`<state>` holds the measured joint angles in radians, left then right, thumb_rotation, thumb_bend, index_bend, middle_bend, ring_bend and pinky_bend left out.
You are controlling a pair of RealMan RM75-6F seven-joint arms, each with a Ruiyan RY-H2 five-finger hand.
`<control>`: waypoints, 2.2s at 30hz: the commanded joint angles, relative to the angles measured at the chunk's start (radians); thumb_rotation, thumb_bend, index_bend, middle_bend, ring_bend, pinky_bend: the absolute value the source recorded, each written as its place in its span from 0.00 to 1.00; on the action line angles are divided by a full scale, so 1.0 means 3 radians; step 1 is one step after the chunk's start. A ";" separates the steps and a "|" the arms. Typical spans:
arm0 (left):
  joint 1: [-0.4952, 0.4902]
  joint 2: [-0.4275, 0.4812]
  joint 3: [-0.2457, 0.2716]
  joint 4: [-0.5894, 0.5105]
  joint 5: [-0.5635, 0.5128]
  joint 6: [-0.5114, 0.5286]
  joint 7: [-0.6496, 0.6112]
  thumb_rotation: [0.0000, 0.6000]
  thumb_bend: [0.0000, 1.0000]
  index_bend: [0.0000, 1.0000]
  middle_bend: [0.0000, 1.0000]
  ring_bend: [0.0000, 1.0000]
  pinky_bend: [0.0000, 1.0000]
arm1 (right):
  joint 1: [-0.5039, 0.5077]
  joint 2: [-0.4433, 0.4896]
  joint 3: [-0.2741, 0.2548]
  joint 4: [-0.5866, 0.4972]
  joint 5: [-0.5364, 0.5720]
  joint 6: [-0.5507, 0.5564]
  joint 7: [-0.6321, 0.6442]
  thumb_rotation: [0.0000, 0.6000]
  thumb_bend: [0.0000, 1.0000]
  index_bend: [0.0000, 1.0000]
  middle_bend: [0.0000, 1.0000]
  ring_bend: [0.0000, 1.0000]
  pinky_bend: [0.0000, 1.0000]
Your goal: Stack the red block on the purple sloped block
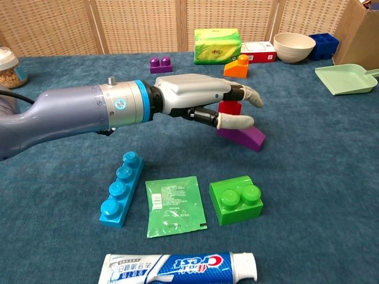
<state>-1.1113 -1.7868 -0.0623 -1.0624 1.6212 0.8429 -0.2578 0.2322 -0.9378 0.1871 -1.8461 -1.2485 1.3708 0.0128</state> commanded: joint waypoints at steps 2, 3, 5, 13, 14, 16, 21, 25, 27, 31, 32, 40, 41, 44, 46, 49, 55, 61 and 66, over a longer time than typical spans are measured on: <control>0.0010 0.0009 0.0023 -0.0023 0.0012 0.0031 0.0043 0.00 0.27 0.10 0.01 0.00 0.00 | -0.0007 0.0001 0.0007 0.0005 0.0003 -0.0005 0.0013 0.64 0.02 0.13 0.09 0.00 0.02; 0.0013 0.0011 0.0026 -0.0029 0.0011 0.0035 0.0050 0.00 0.27 0.10 0.01 0.00 0.00 | -0.0009 0.0001 0.0009 0.0006 0.0003 -0.0006 0.0016 0.64 0.02 0.13 0.09 0.00 0.02; 0.0018 0.0016 0.0025 -0.0037 0.0001 0.0040 0.0065 0.00 0.27 0.10 0.01 0.00 0.00 | -0.0010 -0.0002 0.0011 0.0009 0.0001 -0.0014 0.0021 0.64 0.02 0.13 0.09 0.00 0.02; 0.0021 0.0064 -0.0116 -0.0089 -0.0114 0.0117 0.0049 0.00 0.27 0.10 0.01 0.00 0.00 | -0.0020 -0.0002 0.0026 0.0014 0.0003 -0.0019 0.0018 0.64 0.02 0.13 0.09 0.00 0.02; 0.0020 0.0085 -0.0136 -0.0110 -0.0129 0.0124 0.0057 0.00 0.27 0.10 0.01 0.00 0.00 | -0.0024 0.0001 0.0028 0.0015 0.0007 -0.0020 0.0019 0.64 0.02 0.13 0.09 0.00 0.02; 0.0029 0.0139 -0.0164 -0.0166 -0.0152 0.0147 0.0080 0.00 0.27 0.10 0.01 0.00 0.00 | -0.0029 -0.0003 0.0031 0.0021 0.0007 -0.0016 0.0024 0.64 0.02 0.13 0.09 0.00 0.02; 0.0109 0.0363 -0.0196 -0.0425 -0.0204 0.0236 0.0145 0.00 0.27 0.10 0.01 0.00 0.00 | -0.0044 0.0002 0.0035 0.0032 -0.0009 -0.0002 0.0029 0.64 0.01 0.13 0.09 0.00 0.02; 0.0286 0.0737 -0.0175 -0.0868 -0.0244 0.0399 0.0298 0.00 0.27 0.09 0.01 0.00 0.00 | -0.0043 -0.0008 0.0039 0.0070 -0.0016 -0.0009 0.0030 0.64 0.02 0.13 0.09 0.00 0.02; 0.0381 0.0925 -0.0150 -0.1090 -0.0282 0.0454 0.0389 0.00 0.27 0.09 0.01 0.00 0.00 | -0.0039 -0.0022 0.0042 0.0096 -0.0019 -0.0012 0.0027 0.64 0.01 0.13 0.09 0.00 0.02; 0.0646 0.1403 -0.0046 -0.1649 -0.0376 0.0597 0.0614 0.00 0.27 0.09 0.01 0.00 0.00 | -0.0025 -0.0063 0.0042 0.0163 -0.0032 -0.0019 -0.0019 0.64 0.02 0.13 0.09 0.00 0.02; 0.0717 0.1515 -0.0010 -0.1777 -0.0382 0.0649 0.0667 0.00 0.27 0.09 0.01 0.00 0.00 | -0.0021 -0.0077 0.0037 0.0179 -0.0040 -0.0021 -0.0033 0.64 0.02 0.13 0.09 0.00 0.02; 0.1390 0.2261 0.0400 -0.2536 -0.0260 0.1209 0.0989 0.00 0.27 0.10 0.01 0.00 0.00 | -0.0023 -0.0220 -0.0013 0.0252 -0.0151 0.0060 -0.0242 0.64 0.02 0.13 0.09 0.00 0.02; 0.1476 0.2327 0.0452 -0.2581 -0.0235 0.1284 0.0989 0.00 0.27 0.10 0.01 0.00 0.00 | -0.0029 -0.0233 -0.0019 0.0247 -0.0167 0.0078 -0.0263 0.64 0.02 0.13 0.09 0.00 0.02; 0.1801 0.2522 0.0657 -0.2659 -0.0120 0.1559 0.0931 0.00 0.27 0.10 0.02 0.00 0.00 | -0.0053 -0.0272 -0.0054 0.0225 -0.0226 0.0135 -0.0360 0.65 0.02 0.13 0.09 0.00 0.02; 0.2017 0.2620 0.0789 -0.2649 -0.0041 0.1739 0.0897 0.00 0.27 0.10 0.02 0.00 0.00 | -0.0069 -0.0295 -0.0083 0.0207 -0.0267 0.0167 -0.0442 0.65 0.02 0.13 0.09 0.00 0.02; 0.2297 0.2713 0.0921 -0.2578 0.0016 0.1968 0.0874 0.00 0.27 0.11 0.02 0.00 0.00 | -0.0093 -0.0327 -0.0122 0.0190 -0.0325 0.0214 -0.0556 0.64 0.02 0.13 0.09 0.00 0.02; 0.2810 0.2817 0.1067 -0.2387 0.0021 0.2388 0.0703 0.00 0.27 0.11 0.02 0.00 0.00 | -0.0135 -0.0397 -0.0173 0.0163 -0.0419 0.0319 -0.0814 0.64 0.02 0.13 0.09 0.00 0.02; 0.3266 0.2818 0.1129 -0.2168 0.0022 0.2756 0.0599 0.00 0.27 0.12 0.03 0.00 0.00 | -0.0191 -0.0422 -0.0244 0.0114 -0.0512 0.0373 -0.0935 0.69 0.02 0.14 0.09 0.00 0.02; 0.3539 0.2751 0.1131 -0.2023 0.0040 0.2945 0.0499 0.00 0.27 0.13 0.03 0.00 0.00 | -0.0227 -0.0455 -0.0306 0.0077 -0.0535 0.0364 -0.1058 0.70 0.03 0.14 0.09 0.00 0.01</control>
<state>-0.0755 -0.9532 0.2731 -1.6886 1.6295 1.7100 -0.0895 0.1668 -1.0706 0.0990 -1.8207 -1.4070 1.4816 -0.3005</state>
